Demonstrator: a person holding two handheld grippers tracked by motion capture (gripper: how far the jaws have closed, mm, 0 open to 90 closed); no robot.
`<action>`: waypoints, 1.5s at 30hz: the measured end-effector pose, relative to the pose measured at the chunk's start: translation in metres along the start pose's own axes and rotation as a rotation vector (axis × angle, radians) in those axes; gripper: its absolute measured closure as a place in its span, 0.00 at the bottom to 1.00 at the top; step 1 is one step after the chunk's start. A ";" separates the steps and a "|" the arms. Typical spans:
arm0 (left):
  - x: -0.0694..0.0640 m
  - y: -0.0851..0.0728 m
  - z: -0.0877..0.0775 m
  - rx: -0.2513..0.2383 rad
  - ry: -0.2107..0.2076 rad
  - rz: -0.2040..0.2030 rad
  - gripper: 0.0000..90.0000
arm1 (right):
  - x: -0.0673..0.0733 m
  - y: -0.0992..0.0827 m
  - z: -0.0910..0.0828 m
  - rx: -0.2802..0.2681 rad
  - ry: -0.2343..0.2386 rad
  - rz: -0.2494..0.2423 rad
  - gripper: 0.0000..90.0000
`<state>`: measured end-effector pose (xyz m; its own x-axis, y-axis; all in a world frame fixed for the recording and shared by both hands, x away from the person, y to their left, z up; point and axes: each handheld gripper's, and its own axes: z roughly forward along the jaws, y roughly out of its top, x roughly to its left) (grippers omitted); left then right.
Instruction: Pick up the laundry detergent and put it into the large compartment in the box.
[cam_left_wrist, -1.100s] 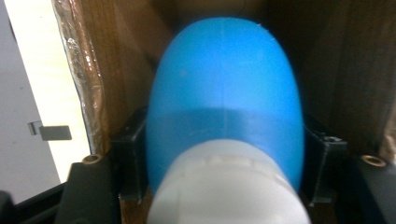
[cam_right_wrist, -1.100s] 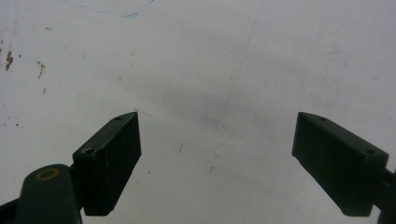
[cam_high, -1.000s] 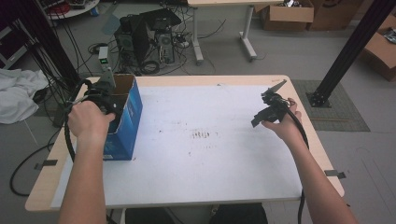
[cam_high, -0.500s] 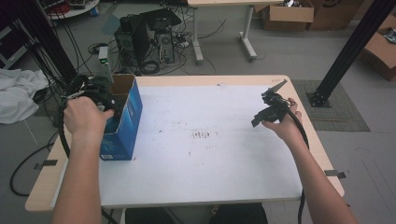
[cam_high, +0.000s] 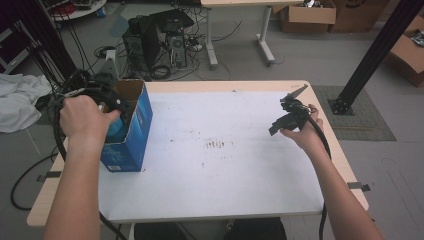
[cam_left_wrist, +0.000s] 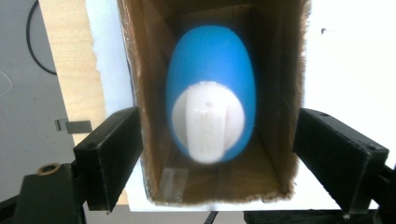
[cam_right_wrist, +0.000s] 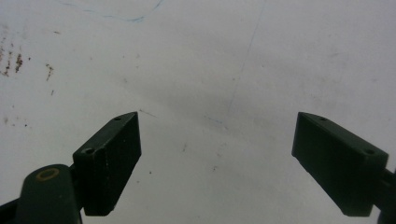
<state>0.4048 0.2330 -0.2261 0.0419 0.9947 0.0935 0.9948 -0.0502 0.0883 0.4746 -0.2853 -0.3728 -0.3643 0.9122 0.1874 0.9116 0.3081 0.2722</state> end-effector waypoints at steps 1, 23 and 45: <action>-0.003 -0.001 -0.005 -0.004 0.006 0.013 0.18 | 0.001 0.000 0.000 -0.003 0.002 0.006 0.17; -0.111 -0.009 -0.029 -0.054 -0.004 0.285 0.17 | 0.005 -0.001 -0.011 -0.015 0.012 0.004 0.17; -0.189 -0.003 0.022 -0.028 0.000 0.468 0.11 | -0.002 -0.002 -0.014 -0.011 0.000 0.020 0.17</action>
<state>0.3957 0.0473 -0.2658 0.4850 0.8647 0.1302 0.8663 -0.4955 0.0636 0.4709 -0.2911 -0.3609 -0.3459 0.9182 0.1933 0.9165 0.2865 0.2792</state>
